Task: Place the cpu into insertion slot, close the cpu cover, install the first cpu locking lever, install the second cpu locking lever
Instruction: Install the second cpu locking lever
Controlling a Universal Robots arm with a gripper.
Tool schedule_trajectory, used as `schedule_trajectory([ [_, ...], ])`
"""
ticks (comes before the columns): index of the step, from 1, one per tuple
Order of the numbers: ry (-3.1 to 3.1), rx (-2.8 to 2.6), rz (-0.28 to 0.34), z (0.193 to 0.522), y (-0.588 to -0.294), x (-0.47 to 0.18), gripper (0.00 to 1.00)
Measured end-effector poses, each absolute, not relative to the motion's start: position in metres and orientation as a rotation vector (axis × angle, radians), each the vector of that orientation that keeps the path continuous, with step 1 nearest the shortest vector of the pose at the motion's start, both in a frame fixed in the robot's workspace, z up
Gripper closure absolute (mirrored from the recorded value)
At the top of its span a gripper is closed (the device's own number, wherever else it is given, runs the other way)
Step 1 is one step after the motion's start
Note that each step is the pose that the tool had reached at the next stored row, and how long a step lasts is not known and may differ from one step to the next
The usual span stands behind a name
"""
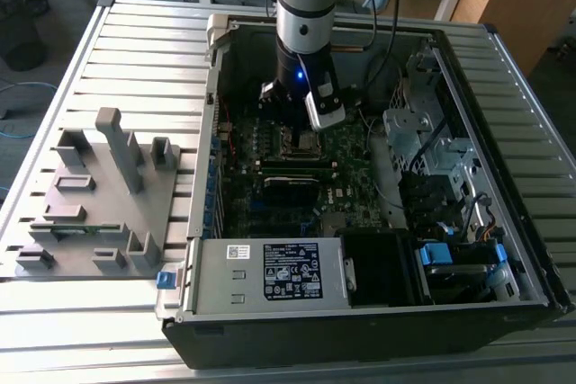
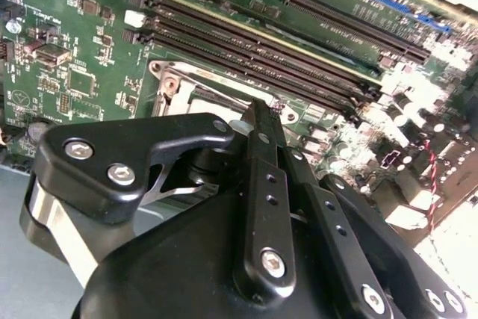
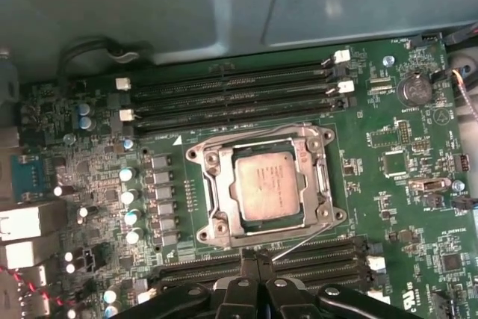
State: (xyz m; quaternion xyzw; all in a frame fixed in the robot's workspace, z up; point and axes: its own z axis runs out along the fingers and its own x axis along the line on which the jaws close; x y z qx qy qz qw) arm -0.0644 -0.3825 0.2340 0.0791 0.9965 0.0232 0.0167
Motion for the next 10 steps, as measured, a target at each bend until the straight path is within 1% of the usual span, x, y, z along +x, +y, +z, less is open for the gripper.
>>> schedule_trajectory([
  [10,3.098,0.246,0.072,0.2279,-0.3879,-0.0692,0.90],
])
